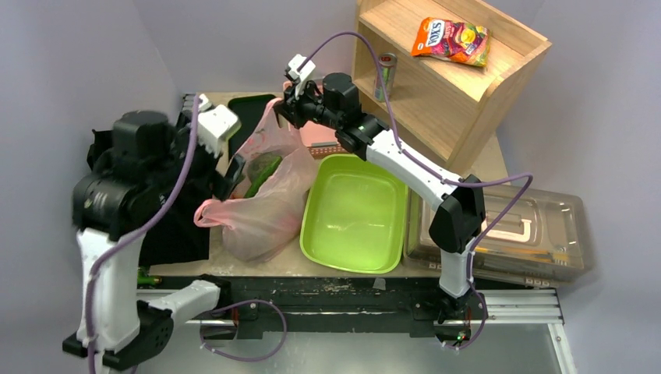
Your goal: Untie the knot of the grocery bags and take out the mixed food
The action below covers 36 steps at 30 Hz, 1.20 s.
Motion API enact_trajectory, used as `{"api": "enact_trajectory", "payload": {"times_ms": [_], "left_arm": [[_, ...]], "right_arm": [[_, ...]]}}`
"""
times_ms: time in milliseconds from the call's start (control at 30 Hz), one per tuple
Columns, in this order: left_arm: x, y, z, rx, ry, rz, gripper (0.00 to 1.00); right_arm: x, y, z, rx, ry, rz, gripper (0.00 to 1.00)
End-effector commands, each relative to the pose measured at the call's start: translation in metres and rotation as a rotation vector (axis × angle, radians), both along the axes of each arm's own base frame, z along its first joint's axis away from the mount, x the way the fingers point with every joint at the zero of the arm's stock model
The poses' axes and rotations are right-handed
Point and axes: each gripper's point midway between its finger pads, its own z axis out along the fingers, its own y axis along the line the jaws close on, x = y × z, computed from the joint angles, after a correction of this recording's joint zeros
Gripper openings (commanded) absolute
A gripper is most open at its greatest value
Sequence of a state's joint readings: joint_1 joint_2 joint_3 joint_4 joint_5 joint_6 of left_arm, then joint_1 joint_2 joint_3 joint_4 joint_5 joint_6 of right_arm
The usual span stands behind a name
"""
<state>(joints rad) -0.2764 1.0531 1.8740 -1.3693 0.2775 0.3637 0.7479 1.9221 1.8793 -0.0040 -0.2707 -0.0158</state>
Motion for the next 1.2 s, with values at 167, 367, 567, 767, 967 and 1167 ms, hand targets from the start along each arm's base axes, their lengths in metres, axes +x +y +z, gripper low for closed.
{"api": "enact_trajectory", "payload": {"times_ms": [167, 367, 567, 767, 967, 1167], "left_arm": [[0.109, 0.048, -0.099, 0.064, 0.226, 0.523, 0.97], [0.095, 0.065, -0.131, 0.005, 0.362, 0.511, 0.34], [0.057, 0.089, -0.085, 0.032, 0.253, 0.384, 0.00], [0.041, 0.048, -0.104, -0.144, 0.375, 0.257, 0.00], [0.054, 0.056, -0.123, -0.189, 0.397, 0.373, 0.00], [0.059, 0.061, -0.125, -0.174, 0.387, 0.398, 0.00]], "right_arm": [[-0.035, -0.007, 0.086, 0.159, -0.070, 0.092, 0.00], [-0.042, -0.011, 0.111, 0.198, -0.091, 0.118, 0.00], [-0.023, -0.029, 0.067, 0.111, 0.001, 0.050, 0.00], [0.008, -0.013, -0.011, -0.077, 0.150, 0.012, 0.36], [-0.031, -0.043, -0.004, -0.240, 0.128, 0.104, 0.83], [-0.113, -0.068, 0.013, -0.185, 0.038, 0.318, 0.50]]}}
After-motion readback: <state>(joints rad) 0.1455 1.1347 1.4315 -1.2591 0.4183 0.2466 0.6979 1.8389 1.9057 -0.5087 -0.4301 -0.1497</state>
